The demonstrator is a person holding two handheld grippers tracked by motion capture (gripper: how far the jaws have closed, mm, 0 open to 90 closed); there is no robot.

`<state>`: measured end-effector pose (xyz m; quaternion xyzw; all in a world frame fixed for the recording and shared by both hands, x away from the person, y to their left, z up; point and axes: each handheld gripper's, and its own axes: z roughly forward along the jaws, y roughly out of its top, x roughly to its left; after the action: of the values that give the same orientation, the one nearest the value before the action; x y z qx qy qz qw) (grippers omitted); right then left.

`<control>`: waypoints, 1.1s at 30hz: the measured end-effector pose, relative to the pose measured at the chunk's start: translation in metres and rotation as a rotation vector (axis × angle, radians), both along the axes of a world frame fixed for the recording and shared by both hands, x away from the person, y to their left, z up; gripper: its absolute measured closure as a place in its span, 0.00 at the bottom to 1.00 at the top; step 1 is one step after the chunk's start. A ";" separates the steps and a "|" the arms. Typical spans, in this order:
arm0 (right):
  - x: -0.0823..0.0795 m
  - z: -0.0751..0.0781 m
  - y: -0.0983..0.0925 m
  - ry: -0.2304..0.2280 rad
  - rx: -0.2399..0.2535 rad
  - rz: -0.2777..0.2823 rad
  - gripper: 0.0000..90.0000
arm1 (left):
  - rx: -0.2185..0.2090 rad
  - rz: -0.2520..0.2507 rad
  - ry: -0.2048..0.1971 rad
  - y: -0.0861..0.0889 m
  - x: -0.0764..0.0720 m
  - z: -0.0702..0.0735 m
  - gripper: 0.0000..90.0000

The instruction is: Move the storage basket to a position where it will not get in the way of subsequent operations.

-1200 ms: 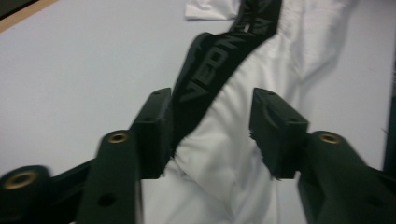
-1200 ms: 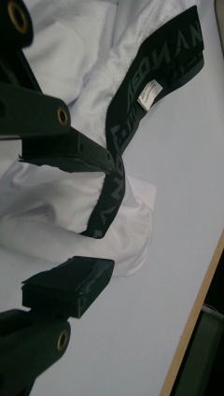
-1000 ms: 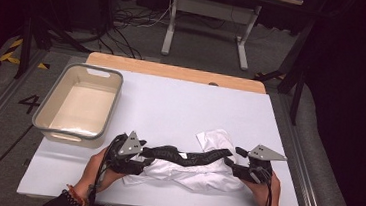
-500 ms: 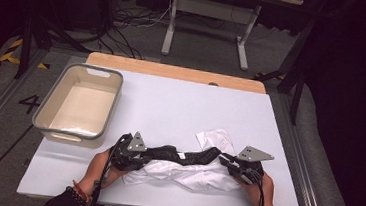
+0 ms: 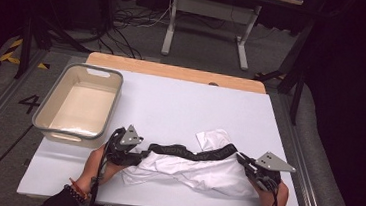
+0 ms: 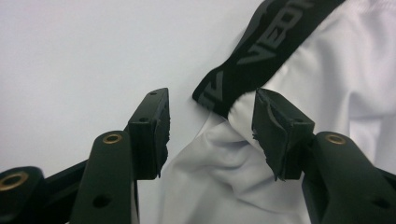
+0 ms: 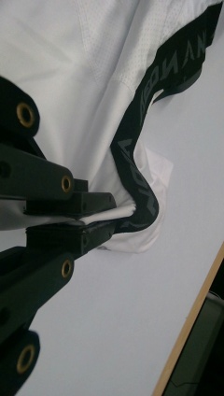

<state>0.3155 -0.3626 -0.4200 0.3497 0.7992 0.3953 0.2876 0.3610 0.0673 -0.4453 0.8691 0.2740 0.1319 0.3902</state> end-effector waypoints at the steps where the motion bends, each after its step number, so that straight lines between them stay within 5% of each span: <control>1: -0.001 -0.002 -0.002 0.008 0.003 0.002 0.95 | 0.002 0.000 -0.005 -0.003 0.002 0.000 0.52; 5: -0.001 -0.004 0.001 0.007 -0.011 0.019 0.95 | -0.002 -0.015 0.038 -0.013 0.013 0.000 0.51; 8: -0.001 -0.005 0.005 0.001 -0.026 0.029 0.94 | 0.094 -0.005 0.064 -0.025 0.020 -0.007 0.50; 11: -0.001 -0.007 0.005 0.007 -0.024 0.031 0.94 | 0.067 0.003 0.108 -0.026 0.023 -0.011 0.50; 15: -0.001 -0.007 0.005 0.006 -0.023 0.030 0.93 | 0.062 0.004 0.129 -0.026 0.022 -0.010 0.55; 20: -0.001 -0.006 0.007 0.004 -0.030 0.032 0.93 | 0.094 -0.038 0.129 -0.031 0.019 -0.006 0.75; 24: 0.001 -0.004 0.008 0.000 -0.022 0.032 0.94 | 0.136 -0.031 0.055 -0.035 0.014 -0.002 0.89; 26: 0.004 -0.001 0.009 -0.006 -0.031 0.032 0.94 | 0.170 -0.009 -0.017 -0.035 0.011 0.004 0.93; 33: 0.014 0.018 0.014 -0.060 -0.018 0.031 0.95 | 0.081 0.018 -0.093 -0.027 0.013 0.016 0.95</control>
<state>0.3296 -0.3484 -0.4018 0.3227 0.7991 0.4026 0.3085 0.3743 0.0404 -0.4292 0.8746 0.2579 0.1868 0.3656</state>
